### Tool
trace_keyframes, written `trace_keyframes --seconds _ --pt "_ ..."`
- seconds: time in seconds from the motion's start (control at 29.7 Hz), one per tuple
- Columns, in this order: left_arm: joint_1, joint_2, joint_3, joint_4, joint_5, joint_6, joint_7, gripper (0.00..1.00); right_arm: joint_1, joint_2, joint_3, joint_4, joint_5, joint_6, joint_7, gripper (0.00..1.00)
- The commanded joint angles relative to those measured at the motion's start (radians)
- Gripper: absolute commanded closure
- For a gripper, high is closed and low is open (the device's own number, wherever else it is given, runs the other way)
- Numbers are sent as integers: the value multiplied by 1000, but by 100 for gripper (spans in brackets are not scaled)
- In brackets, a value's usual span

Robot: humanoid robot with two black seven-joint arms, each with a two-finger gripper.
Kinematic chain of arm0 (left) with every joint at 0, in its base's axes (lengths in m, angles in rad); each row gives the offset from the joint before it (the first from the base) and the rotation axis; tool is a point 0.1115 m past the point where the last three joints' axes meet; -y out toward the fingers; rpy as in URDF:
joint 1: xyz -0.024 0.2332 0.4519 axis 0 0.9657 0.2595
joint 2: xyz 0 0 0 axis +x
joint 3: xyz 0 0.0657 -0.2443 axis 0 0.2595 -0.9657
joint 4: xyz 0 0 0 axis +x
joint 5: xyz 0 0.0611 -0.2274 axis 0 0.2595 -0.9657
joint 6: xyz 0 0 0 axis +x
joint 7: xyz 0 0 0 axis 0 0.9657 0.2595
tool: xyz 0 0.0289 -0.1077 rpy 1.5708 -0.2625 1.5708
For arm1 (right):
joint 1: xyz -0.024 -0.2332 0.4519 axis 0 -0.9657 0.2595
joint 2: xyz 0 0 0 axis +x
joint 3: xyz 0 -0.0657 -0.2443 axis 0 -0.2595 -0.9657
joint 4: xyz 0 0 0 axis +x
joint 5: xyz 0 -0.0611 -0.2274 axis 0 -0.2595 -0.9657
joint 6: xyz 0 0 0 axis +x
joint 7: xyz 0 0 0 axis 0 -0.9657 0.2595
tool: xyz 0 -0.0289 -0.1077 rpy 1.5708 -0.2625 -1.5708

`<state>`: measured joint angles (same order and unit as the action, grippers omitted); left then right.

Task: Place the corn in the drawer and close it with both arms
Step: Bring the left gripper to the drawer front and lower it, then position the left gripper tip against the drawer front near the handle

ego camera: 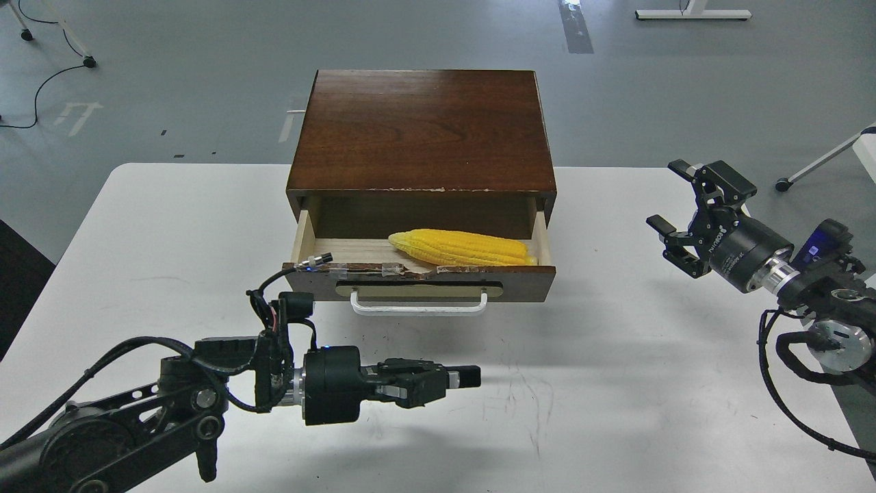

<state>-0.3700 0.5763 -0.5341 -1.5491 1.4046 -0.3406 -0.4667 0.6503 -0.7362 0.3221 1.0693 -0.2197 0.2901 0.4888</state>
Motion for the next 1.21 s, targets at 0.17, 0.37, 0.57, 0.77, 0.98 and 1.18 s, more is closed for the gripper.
trace_keyframes --seconds 0.17,0.37,0.57,0.77,0.98,1.18 --pt "8 16 0 40 -35 25 2 100 -1 3 -1 0 -1 0 0 1" --pt "8 16 -3 61 -36 32 2 100 -1 3 -3 0 0 0 0 1" --pt "8 16 -17 66 -53 34 2 100 -8 8 -6 0 -1 0 0 1" --pt "8 16 -17 75 -68 34 2 100 -14 8 -6 0 -1 0 0 1" --pt "6 14 -23 95 -68 38 2 100 -14 9 -6 0 -1 0 0 1" --pt "6 11 -49 102 -70 37 2 100 -26 15 -3 0 -1 0 0 1"
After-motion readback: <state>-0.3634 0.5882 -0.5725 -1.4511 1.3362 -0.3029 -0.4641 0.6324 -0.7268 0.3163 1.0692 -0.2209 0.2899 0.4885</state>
